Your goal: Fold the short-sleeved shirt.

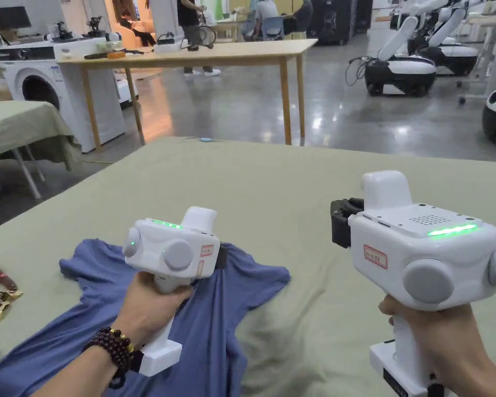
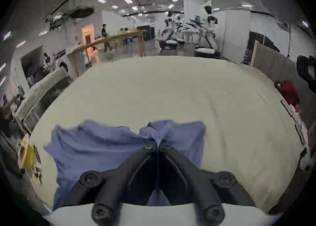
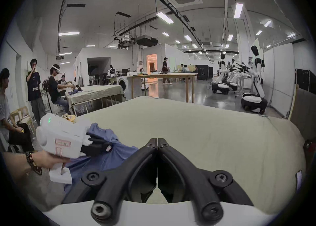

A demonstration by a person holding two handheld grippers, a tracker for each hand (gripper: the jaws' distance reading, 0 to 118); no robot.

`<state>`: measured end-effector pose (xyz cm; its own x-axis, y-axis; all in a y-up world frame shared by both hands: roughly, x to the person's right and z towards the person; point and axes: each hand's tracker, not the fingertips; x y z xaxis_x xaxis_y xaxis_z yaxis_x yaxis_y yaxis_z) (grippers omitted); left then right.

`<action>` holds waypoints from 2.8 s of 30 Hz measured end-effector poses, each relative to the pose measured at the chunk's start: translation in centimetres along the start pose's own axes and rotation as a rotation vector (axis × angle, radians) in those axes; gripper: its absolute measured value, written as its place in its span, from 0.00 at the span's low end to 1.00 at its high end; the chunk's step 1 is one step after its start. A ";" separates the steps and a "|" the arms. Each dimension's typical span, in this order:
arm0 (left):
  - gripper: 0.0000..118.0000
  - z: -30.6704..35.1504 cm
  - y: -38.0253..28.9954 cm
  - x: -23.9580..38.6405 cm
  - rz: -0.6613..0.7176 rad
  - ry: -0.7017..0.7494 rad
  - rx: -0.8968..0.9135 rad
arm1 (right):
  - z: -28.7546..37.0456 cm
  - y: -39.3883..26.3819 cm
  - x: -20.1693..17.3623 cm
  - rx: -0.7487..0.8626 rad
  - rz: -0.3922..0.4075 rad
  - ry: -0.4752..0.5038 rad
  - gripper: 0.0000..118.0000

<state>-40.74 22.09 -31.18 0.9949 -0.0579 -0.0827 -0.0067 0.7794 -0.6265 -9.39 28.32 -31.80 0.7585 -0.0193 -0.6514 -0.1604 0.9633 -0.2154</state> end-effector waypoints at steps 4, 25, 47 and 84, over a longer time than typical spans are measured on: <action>0.00 0.5 4.4 6.4 -0.051 -0.122 0.099 | 4.5 0.3 3.5 0.039 -0.008 -0.048 0.00; 0.00 -4.9 2.3 55.4 -0.512 -0.641 -0.041 | 31.6 -2.8 24.4 0.120 -0.081 -0.648 0.00; 0.52 4.2 4.6 17.6 0.041 -0.446 0.178 | 26.3 -3.1 17.9 0.154 -0.168 -0.446 0.00; 0.00 -3.1 -3.6 14.2 -0.203 -0.188 -0.070 | 24.9 -3.6 19.7 -0.051 -0.175 -0.378 0.00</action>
<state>-26.85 16.56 -32.48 0.9778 -0.0860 0.1910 0.1937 0.7185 -0.6680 21.88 31.12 -25.73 0.9540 -0.0721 -0.2909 -0.0330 0.9394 -0.3411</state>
